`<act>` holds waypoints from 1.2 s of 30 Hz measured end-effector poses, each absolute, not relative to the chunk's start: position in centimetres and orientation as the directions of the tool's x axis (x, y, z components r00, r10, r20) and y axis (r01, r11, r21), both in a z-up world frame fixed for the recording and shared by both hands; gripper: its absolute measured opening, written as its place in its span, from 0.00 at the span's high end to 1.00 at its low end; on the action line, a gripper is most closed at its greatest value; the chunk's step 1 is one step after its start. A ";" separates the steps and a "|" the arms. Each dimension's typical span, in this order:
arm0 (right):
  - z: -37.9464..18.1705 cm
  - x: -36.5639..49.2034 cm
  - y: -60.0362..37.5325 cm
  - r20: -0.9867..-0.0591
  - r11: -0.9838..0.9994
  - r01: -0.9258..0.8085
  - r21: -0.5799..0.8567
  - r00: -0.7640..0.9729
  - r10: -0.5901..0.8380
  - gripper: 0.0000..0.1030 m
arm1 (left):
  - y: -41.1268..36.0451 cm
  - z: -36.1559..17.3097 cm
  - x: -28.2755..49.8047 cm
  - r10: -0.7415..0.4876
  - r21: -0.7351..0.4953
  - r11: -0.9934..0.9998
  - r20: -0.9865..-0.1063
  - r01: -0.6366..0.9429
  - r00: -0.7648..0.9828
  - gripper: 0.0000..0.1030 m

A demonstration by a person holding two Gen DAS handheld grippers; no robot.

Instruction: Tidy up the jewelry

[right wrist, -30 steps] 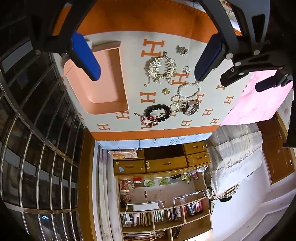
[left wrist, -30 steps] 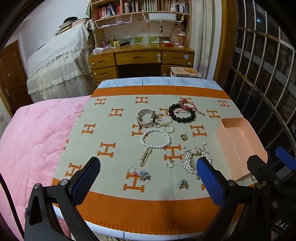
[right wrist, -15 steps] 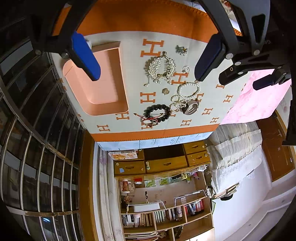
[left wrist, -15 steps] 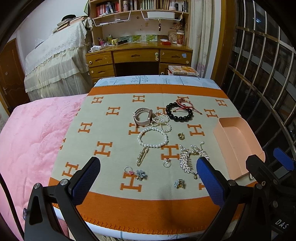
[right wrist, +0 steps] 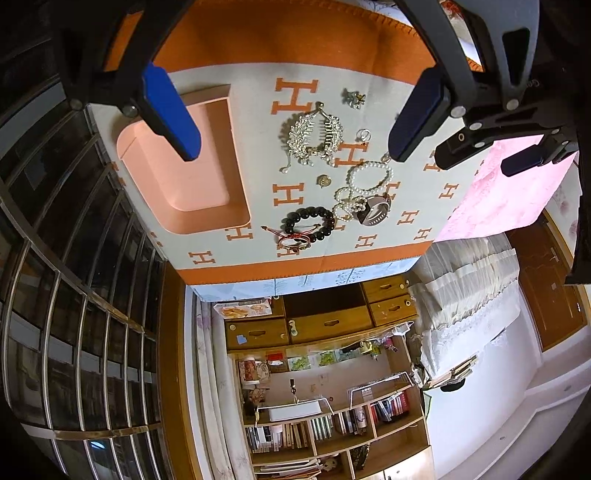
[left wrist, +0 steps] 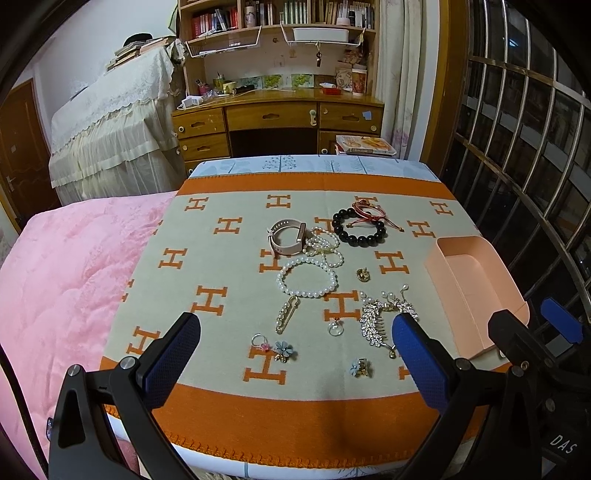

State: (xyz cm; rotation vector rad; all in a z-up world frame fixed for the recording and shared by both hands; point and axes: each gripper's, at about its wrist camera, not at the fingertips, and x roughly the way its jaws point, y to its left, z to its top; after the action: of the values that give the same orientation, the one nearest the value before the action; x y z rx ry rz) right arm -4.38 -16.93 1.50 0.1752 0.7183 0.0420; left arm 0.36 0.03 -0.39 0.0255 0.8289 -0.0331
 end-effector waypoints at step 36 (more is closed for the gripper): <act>5.1 6.9 -17.9 -0.742 0.990 -0.066 0.127 0.656 0.139 0.10 | 6.4 3.0 12.0 0.015 0.108 0.987 -0.802 0.121 0.597 0.01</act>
State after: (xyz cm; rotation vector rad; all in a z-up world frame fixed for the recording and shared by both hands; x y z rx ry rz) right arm 6.93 -17.91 5.05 0.0914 0.8472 0.1160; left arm 11.99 6.45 2.96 0.1576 0.9300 -0.0623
